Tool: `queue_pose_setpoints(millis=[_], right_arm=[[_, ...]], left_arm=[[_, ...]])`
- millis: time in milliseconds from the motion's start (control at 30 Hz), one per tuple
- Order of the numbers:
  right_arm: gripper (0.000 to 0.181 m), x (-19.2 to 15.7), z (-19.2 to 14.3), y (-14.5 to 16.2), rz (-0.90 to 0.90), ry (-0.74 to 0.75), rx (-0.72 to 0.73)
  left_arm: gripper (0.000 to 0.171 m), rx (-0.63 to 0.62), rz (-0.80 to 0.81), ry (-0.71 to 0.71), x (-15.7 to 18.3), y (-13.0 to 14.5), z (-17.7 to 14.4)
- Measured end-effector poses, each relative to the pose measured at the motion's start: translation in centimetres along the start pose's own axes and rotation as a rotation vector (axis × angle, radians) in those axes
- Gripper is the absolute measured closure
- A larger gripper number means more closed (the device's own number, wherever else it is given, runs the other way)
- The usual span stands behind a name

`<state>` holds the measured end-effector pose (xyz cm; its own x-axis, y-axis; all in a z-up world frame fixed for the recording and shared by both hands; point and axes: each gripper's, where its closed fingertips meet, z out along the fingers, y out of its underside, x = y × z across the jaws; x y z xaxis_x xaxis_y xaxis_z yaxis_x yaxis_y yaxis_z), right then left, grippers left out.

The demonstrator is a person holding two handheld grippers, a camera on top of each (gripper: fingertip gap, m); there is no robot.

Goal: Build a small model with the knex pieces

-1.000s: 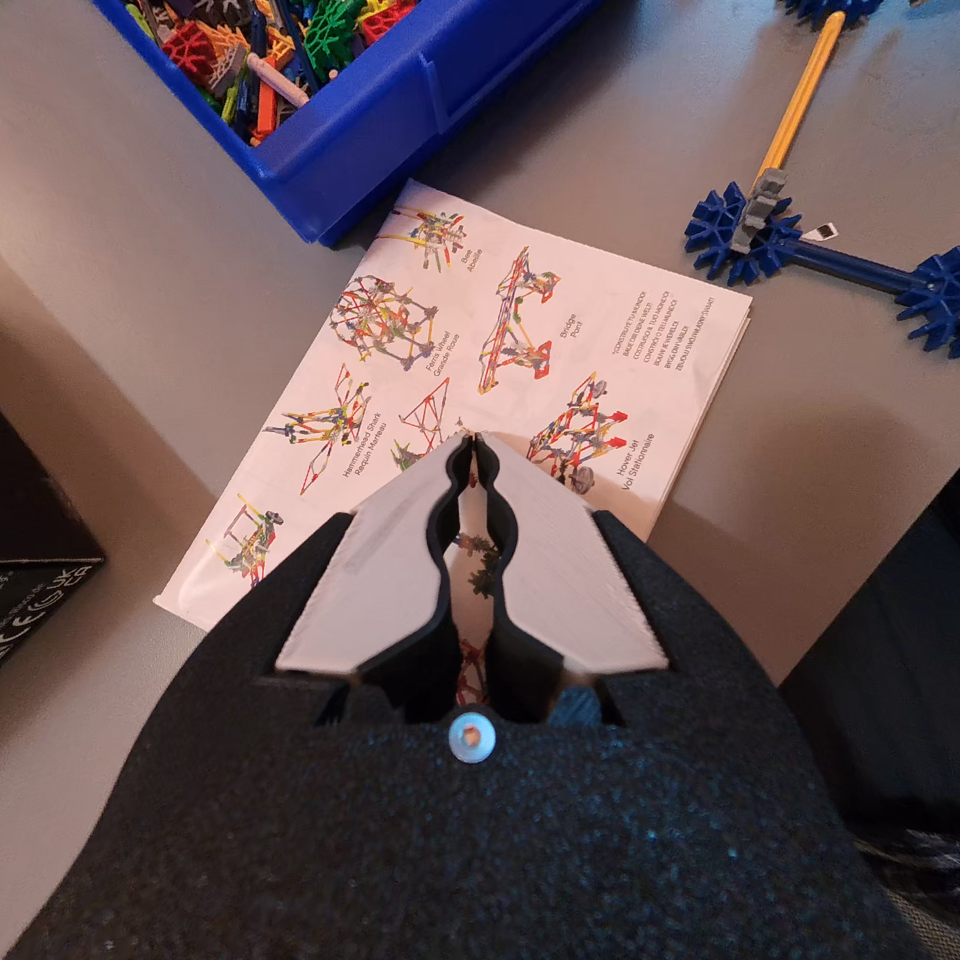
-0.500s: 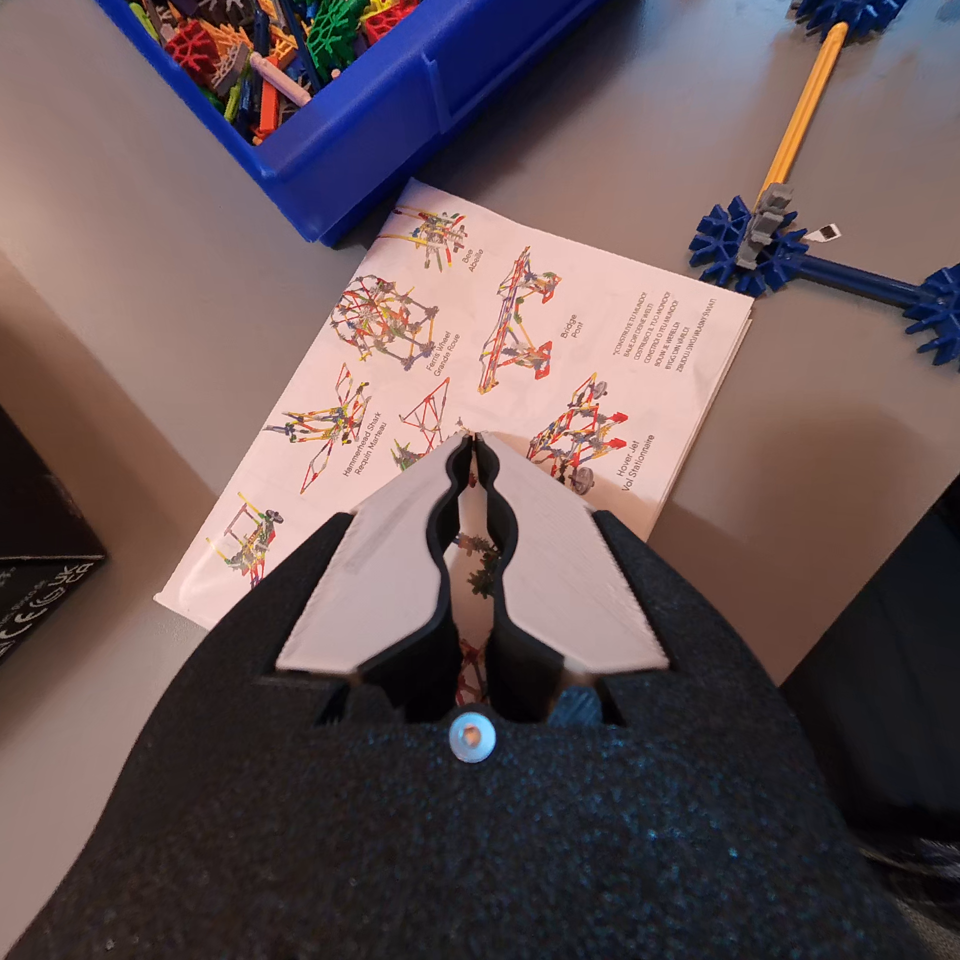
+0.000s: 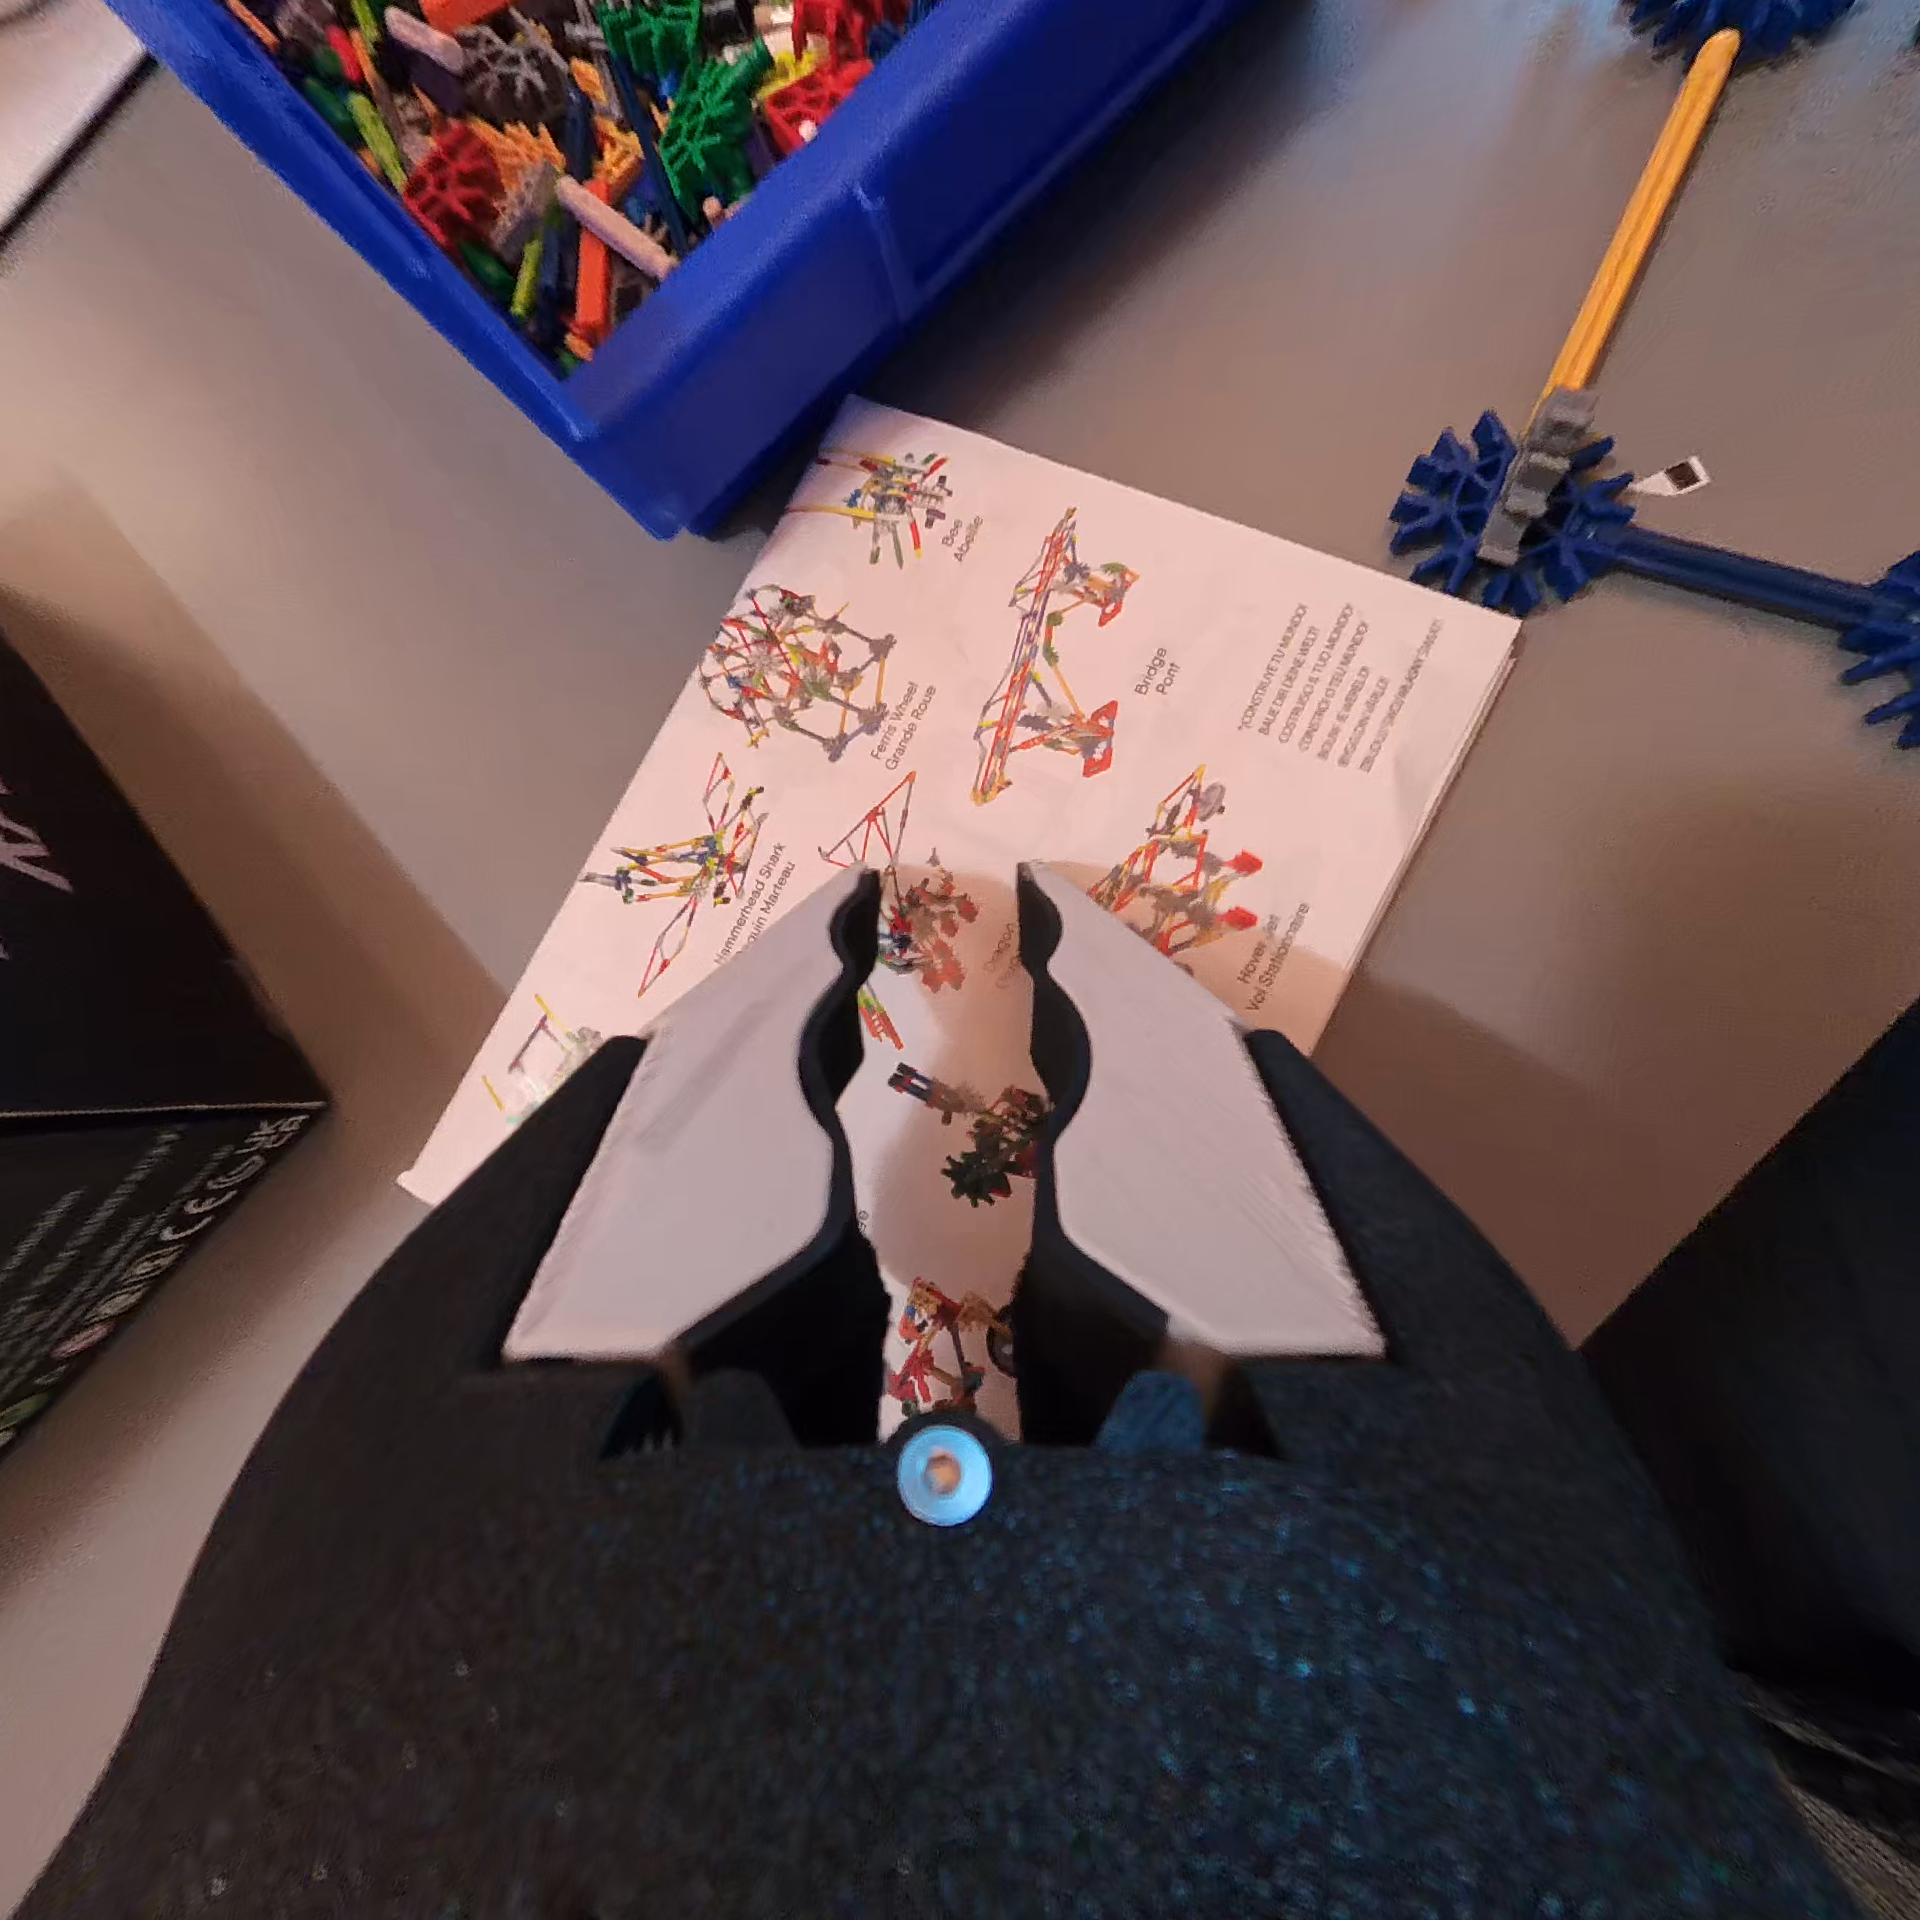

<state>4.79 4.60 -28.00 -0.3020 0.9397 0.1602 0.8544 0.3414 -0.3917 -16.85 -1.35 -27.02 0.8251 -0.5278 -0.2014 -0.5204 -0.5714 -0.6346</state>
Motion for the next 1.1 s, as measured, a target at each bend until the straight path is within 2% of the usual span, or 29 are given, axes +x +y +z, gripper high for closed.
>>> queue_pose_setpoints(millis=[100,233,300,433,633,833,1100], right_arm=[[0.128,0.1,0.2,-0.4,0.001,-0.004,0.035],[0.144,0.3,0.3,-0.4,0.007,-0.005,0.06],[0.144,0.3,0.3,-0.5,0.008,-0.004,0.071],[0.144,0.3,0.3,-0.4,0.01,-0.003,0.08],[0.144,0.2,0.1,-0.6,0.019,0.005,0.097],[0.144,0.1,-0.2,-0.9,0.019,0.011,0.123],[0.145,0.0,0.2,-0.6,0.018,0.01,0.12]], left_arm=[[0.143,0.019,0.012,-0.029,-0.2,-0.7,-0.5],[0.142,0.059,0.046,-0.073,-0.2,-2.3,-1.3],[0.143,0.088,0.07,-0.075,0.3,-3.4,-1.6],[0.143,0.134,0.123,-0.028,2.5,-5.6,-1.4],[0.144,0.148,0.236,0.091,7.6,-8.1,0.7],[0.144,0.132,0.312,0.152,10.8,-9.2,2.7],[0.143,0.084,0.349,0.147,11.4,-9.1,4.3]])
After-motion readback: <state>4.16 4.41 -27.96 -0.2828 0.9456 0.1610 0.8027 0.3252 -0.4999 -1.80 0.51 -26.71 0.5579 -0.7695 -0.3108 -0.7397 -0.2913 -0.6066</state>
